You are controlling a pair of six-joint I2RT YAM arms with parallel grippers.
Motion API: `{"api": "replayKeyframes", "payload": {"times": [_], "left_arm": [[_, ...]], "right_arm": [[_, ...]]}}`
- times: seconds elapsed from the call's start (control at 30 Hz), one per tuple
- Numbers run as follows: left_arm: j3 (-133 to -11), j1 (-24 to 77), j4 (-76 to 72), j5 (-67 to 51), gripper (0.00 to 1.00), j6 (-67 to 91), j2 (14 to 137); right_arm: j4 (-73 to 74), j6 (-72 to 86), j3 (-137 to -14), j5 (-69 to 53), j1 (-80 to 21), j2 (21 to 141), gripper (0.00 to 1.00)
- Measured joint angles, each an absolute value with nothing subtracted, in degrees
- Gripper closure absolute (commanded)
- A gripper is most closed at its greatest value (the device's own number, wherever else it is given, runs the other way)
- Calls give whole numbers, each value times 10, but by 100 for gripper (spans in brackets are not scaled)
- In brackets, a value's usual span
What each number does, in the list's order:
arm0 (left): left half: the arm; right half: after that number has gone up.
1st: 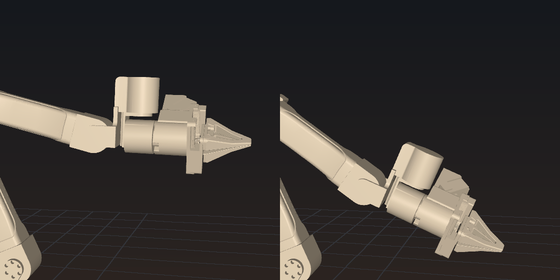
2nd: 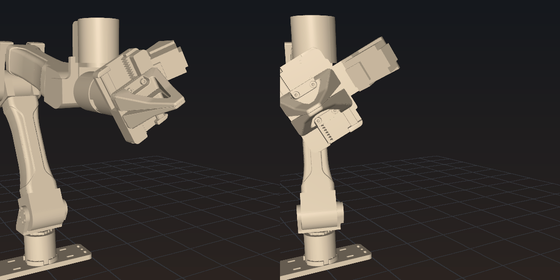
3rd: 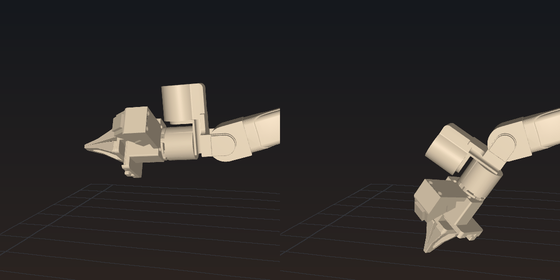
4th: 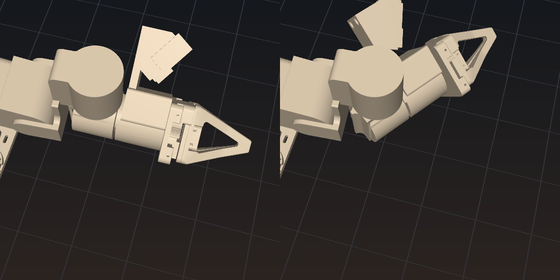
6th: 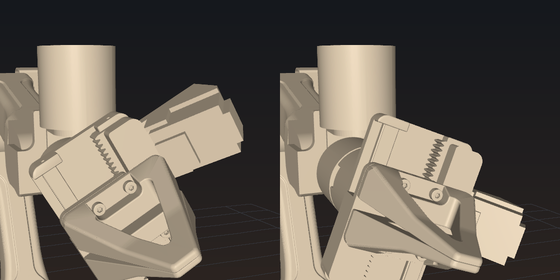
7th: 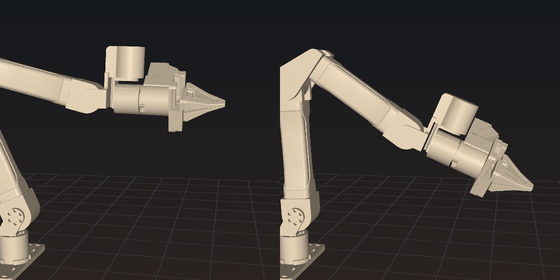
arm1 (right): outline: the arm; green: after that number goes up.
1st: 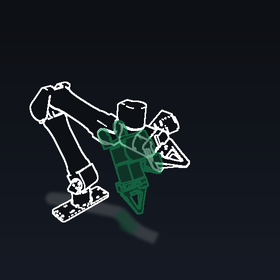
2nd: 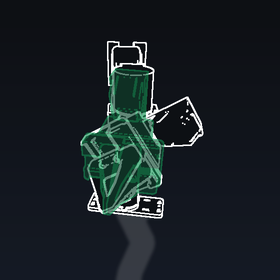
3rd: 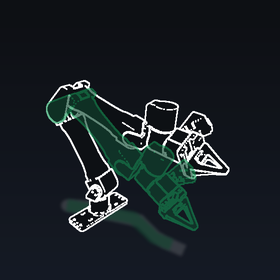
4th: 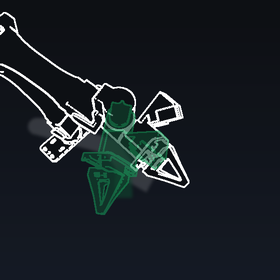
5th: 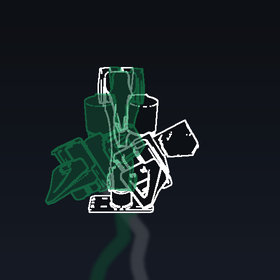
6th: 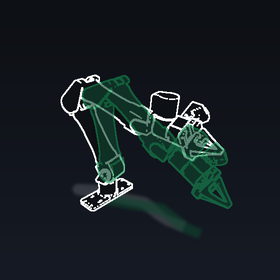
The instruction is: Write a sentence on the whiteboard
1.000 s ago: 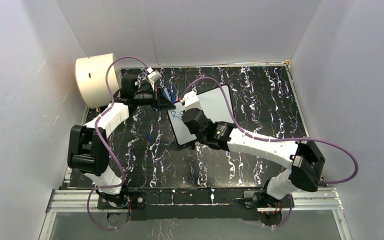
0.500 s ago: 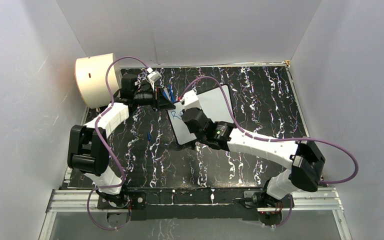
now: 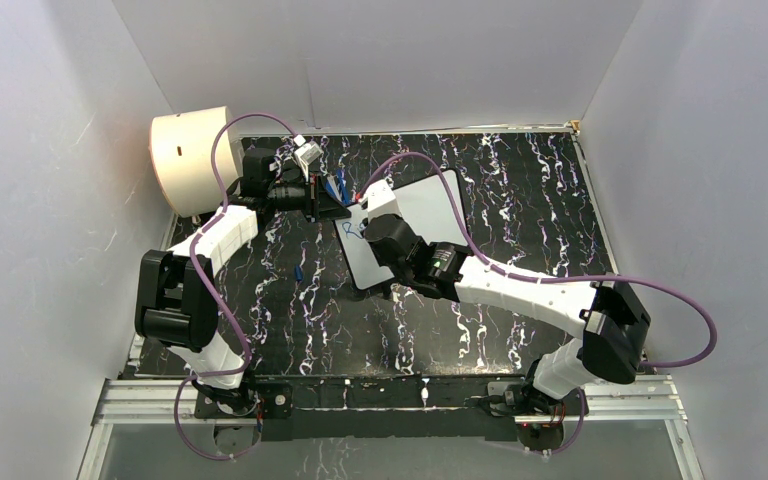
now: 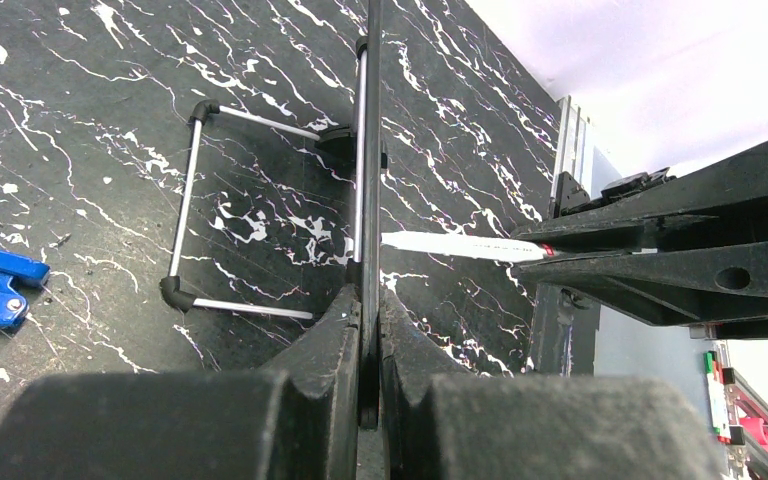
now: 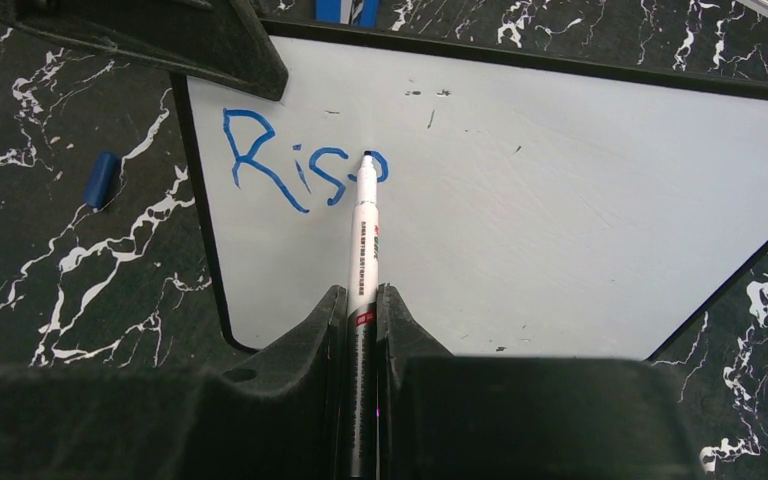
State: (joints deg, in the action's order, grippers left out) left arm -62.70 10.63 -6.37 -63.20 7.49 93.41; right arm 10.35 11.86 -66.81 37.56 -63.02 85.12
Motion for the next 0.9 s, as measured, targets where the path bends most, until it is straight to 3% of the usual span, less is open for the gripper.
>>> {"api": "replayKeyframes", "payload": {"times": [0.9], "left_arm": [[-627, 106, -63, -634, 100, 75, 934]], "right_arm": [[152, 132, -668, 343, -630, 851, 100]]}}
